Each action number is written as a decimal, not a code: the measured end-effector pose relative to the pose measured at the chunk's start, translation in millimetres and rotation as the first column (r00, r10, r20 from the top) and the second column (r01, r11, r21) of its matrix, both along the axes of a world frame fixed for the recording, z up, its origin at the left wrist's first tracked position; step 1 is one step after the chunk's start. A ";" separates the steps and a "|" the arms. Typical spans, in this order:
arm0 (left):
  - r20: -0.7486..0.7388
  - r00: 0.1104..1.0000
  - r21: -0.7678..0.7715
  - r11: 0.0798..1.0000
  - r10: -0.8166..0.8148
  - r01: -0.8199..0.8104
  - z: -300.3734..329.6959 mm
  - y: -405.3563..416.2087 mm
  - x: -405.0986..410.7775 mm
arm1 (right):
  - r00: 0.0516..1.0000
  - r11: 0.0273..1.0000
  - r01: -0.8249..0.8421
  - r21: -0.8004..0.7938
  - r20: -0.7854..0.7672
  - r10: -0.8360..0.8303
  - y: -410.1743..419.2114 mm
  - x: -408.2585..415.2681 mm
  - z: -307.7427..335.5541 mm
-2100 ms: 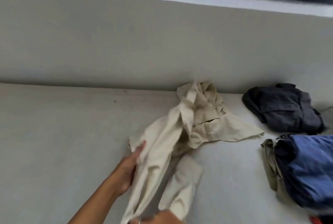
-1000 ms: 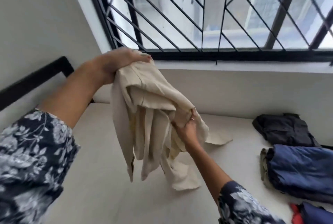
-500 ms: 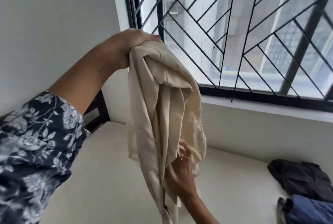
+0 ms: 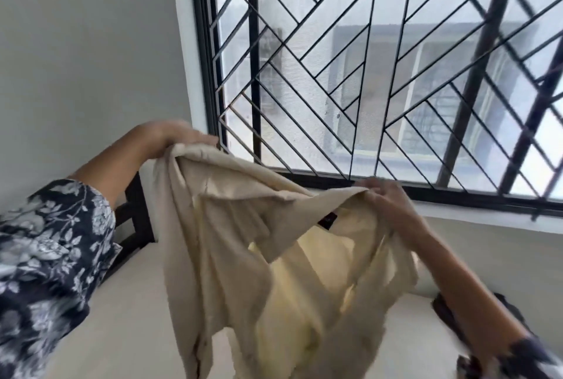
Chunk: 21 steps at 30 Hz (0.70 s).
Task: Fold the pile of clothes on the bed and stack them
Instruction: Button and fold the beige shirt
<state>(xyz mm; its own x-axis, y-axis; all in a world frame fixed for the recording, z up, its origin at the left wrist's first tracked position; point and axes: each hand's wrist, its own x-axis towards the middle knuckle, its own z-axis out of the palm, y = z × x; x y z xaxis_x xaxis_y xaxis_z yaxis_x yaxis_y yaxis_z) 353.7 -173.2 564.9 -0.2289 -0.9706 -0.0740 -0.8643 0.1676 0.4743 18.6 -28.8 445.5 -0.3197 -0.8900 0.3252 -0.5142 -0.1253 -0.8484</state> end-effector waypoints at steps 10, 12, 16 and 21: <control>-0.295 0.898 -0.313 0.921 -0.326 0.232 -86.5 49.6 -82.7 | 0.988 0.995 -0.011 0.103 -0.151 0.027 -10.9 33.7 82.8; -0.400 0.838 -0.363 0.904 -0.371 0.227 -113.8 83.8 -113.6 | 0.981 0.995 0.011 0.103 -0.194 0.009 -15.4 46.4 75.6; -0.376 0.886 -0.432 0.897 -0.270 0.090 -161.8 100.8 -145.9 | 0.983 0.997 0.025 0.075 -0.185 -0.011 -19.6 47.9 64.8; -0.434 0.813 -0.339 0.907 -0.388 0.251 -176.4 82.0 -143.4 | 0.979 0.995 0.030 0.098 -0.202 -0.010 -2.6 8.9 72.9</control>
